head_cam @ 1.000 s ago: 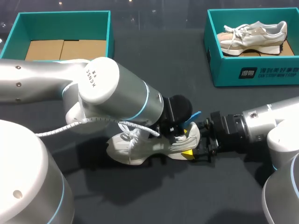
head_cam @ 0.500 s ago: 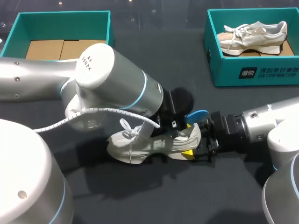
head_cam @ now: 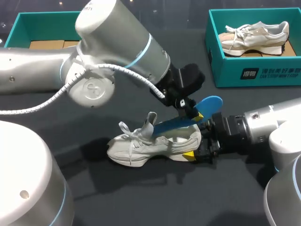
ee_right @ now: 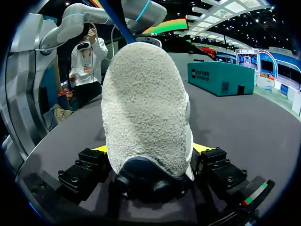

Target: Take the shoe out of the shoebox, open the shoe tongue, remove and reinsert the insole, then place the shoe into the shoebox

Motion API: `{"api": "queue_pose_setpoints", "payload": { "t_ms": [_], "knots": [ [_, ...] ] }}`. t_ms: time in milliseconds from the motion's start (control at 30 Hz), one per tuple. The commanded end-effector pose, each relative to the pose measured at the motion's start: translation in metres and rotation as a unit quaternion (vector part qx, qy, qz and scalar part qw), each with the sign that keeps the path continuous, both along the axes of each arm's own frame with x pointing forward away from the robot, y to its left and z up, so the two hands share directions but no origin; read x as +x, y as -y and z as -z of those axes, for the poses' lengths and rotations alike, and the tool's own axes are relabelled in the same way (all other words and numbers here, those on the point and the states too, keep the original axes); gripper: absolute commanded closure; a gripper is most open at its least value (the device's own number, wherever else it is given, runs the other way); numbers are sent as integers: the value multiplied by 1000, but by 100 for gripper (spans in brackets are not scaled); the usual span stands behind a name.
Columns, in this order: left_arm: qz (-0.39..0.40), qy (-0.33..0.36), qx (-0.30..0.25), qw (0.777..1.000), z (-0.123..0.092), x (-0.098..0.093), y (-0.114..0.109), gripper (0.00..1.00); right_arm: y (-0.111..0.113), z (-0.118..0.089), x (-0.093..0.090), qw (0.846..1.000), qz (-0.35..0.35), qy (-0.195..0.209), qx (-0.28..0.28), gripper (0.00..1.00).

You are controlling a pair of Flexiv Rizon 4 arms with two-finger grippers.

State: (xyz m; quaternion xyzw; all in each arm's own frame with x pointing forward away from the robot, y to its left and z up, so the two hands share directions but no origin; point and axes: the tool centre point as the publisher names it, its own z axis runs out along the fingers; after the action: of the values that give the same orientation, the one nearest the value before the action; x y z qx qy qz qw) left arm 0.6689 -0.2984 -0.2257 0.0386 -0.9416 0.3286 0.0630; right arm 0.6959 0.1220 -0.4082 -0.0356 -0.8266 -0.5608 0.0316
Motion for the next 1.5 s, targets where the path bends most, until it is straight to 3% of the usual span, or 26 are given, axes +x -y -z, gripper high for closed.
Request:
{"api": "queue_pose_setpoints", "payload": {
  "t_ms": [33,333,867,1167,1433,1500],
  "knots": [
    [30,-35,-15,999,-19,1,-1,100,-1,0,-1,1000,1,0,-2,100],
    [41,-82,-75,993,-81,-15,17,100,-1,0,-1,1000,1,0,-2,100],
    [37,-84,-88,992,-86,-17,13,100,-1,0,-1,1000,1,0,-2,100],
    [16,-50,-231,971,-186,-35,12,100,-1,0,-1,1000,1,0,-2,100],
    [3,-87,-305,948,-233,-47,-15,100,-1,0,-1,1000,1,0,-2,100],
    [3,-87,-305,948,-233,-47,-15,100,-1,0,-1,1000,1,0,-2,100]
  ]
}}
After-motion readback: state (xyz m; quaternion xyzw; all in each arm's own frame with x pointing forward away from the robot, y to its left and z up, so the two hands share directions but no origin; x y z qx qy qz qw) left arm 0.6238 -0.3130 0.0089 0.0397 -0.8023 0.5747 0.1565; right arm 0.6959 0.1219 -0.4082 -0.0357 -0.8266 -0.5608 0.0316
